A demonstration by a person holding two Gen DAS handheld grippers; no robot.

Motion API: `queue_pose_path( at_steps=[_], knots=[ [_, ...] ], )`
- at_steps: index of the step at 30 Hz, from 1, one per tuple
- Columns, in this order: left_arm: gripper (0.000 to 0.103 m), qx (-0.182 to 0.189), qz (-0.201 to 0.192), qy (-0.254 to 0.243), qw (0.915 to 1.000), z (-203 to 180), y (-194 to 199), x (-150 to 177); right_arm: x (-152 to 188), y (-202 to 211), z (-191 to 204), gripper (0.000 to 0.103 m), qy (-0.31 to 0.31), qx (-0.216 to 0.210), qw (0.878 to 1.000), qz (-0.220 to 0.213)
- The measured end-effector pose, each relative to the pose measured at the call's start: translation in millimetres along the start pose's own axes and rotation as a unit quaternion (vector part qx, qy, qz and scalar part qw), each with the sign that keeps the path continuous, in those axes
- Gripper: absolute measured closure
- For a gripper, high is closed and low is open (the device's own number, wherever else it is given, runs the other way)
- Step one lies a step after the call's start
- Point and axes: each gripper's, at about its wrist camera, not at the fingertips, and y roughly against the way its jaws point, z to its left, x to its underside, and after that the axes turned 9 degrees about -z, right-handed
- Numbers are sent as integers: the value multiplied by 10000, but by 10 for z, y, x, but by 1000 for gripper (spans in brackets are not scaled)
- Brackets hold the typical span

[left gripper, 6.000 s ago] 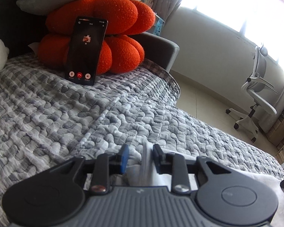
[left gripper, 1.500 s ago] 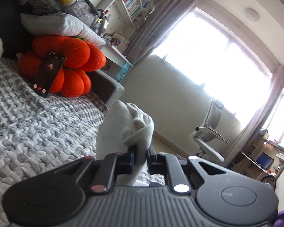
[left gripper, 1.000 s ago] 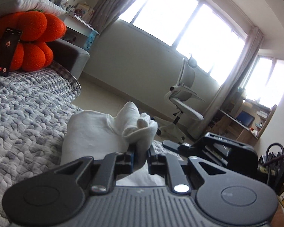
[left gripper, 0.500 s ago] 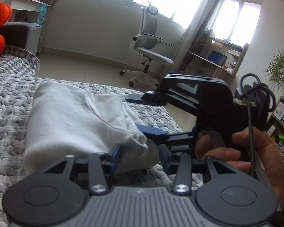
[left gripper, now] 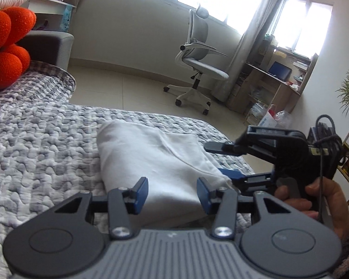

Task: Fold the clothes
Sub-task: 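Fold the shirt corner over with the left tool and release, then position both open tools at the ends of the folded white shirt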

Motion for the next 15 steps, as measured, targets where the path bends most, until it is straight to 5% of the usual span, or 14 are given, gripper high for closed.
queue_pose_path(
  at_steps=[7,11,15],
  knots=[
    [77,-229,-31,-52,9997,206,-125,-37,186,-113,283,54,961,365,9946,-163],
    [84,-272,-191,320,9989,300,-196,-6,321,-239,421,74,1625,644,9842,-278],
    [84,-276,-386,559,9973,301,-222,10,319,-258,515,80,1796,555,9812,-447]
  ],
)
